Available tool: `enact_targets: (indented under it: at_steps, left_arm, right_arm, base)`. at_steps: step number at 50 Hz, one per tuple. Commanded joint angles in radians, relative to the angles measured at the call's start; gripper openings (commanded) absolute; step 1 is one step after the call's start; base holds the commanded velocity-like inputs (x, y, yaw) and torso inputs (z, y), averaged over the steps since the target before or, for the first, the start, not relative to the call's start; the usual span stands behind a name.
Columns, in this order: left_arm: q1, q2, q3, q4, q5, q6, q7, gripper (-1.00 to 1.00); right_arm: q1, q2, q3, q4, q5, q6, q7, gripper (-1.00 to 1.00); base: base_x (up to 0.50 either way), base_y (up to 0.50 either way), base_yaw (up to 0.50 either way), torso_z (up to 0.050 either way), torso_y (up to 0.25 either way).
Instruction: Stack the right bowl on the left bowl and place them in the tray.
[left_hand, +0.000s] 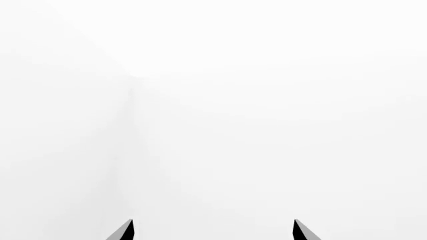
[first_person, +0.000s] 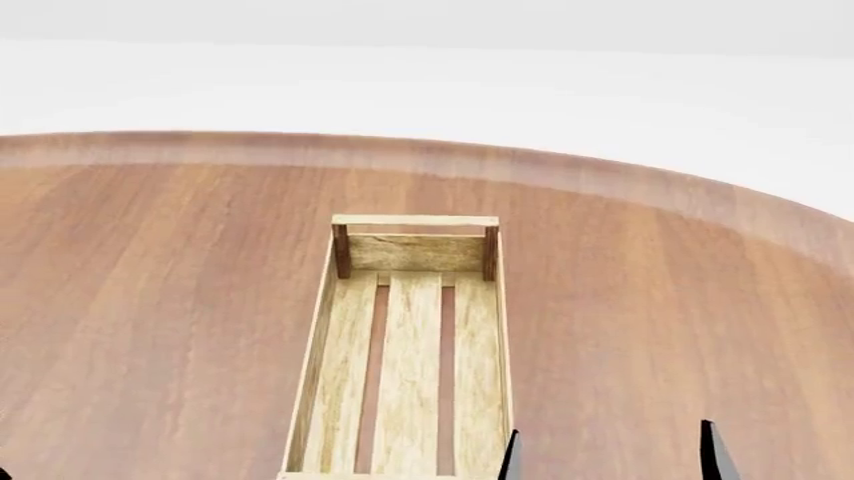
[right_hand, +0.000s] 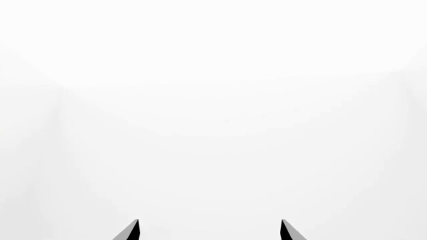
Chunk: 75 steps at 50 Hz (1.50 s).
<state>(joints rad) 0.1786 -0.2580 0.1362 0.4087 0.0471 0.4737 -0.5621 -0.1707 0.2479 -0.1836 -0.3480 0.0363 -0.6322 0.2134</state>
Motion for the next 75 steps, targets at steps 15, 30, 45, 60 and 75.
enact_targets:
  at_steps: [15, 30, 45, 60, 75]
  left_arm:
    - [-0.003, 0.001, 0.002, 0.0, 0.013, -0.081, 0.017, 1.0]
    - [-0.002, -0.002, 0.007, 0.0, 0.027, -0.077, 0.005, 1.0]
    - [0.006, -0.016, -0.001, 0.02, 0.024, -0.103, 0.0, 1.0]
    - [0.033, -0.084, -0.073, 0.02, -0.058, -0.189, 0.016, 1.0]
    - [0.041, -0.165, -0.126, -0.001, -0.274, -0.325, 0.084, 1.0]
  right_arm:
    - [0.003, -0.011, 0.009, 0.018, -0.032, -0.008, -0.001, 1.0]
    - [0.002, -0.004, 0.006, 0.018, -0.03, -0.01, 0.009, 1.0]
    - [0.001, 0.002, 0.002, 0.017, -0.027, -0.009, 0.019, 1.0]
    - [0.004, 0.011, 0.0, 0.016, -0.025, -0.004, 0.027, 1.0]
    - [0.007, 0.015, -0.003, 0.023, -0.024, -0.005, 0.036, 1.0]
  base:
    - [0.0, 0.0, 0.0, 0.0, -0.248]
    - [0.0, 0.0, 0.0, 0.0, -0.25]
    - [0.0, 0.0, 0.0, 0.0, -0.048]
    - [0.0, 0.0, 0.0, 0.0, 0.0]
    - [0.0, 0.0, 0.0, 0.0, 0.0]
